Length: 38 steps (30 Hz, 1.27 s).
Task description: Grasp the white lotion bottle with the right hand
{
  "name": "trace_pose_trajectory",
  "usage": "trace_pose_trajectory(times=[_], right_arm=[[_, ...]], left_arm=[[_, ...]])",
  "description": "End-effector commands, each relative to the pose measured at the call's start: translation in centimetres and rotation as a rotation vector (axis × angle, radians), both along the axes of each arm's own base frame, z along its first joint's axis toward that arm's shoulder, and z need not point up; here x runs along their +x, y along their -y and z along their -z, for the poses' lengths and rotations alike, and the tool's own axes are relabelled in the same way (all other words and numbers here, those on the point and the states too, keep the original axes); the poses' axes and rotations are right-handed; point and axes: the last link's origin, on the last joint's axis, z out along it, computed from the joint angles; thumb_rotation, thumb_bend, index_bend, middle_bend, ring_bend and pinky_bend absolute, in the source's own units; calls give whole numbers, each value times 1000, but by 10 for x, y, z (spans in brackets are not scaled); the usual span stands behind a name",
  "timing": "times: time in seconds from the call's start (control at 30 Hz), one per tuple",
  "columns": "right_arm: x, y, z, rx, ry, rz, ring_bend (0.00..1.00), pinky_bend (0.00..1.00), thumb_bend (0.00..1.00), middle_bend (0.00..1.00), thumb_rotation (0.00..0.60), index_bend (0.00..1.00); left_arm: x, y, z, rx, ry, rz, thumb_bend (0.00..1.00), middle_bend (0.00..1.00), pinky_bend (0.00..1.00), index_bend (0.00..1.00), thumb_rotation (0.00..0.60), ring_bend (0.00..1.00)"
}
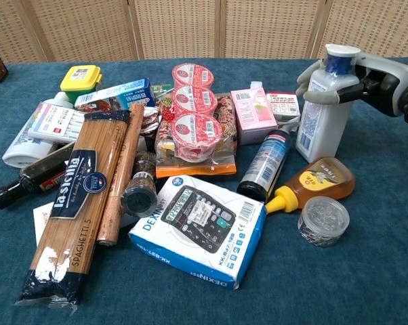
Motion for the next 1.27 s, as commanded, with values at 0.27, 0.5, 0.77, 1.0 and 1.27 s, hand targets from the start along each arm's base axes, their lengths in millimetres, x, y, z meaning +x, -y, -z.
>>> trace_pose_trajectory(times=[0.27,0.5,0.77,1.0,1.27], right_arm=[[22,-2,-42,-83,-2,-71,1000,736,488,846,600,571],[70,0,-84,-148,20,-165,1000,736,484,840,600,562],[123,9,-117,-180,127,-208,1000,736,481,834,600,555],[138,10,-127,-190,132,-222,1000,736,479,832,600,552],[134,7,-126,-183,130,-214,1000,736,479,832,600,552]], left_arm=[[0,1,3,-9,9,16,514,20,0,0,532,16],[-5,5,4,-8,22,16,515,20,0,0,531,17],[-10,9,3,0,30,10,514,20,0,0,532,16],[-9,7,3,2,33,14,517,20,0,0,533,16],[-8,4,6,-7,32,22,515,20,0,0,532,16]])
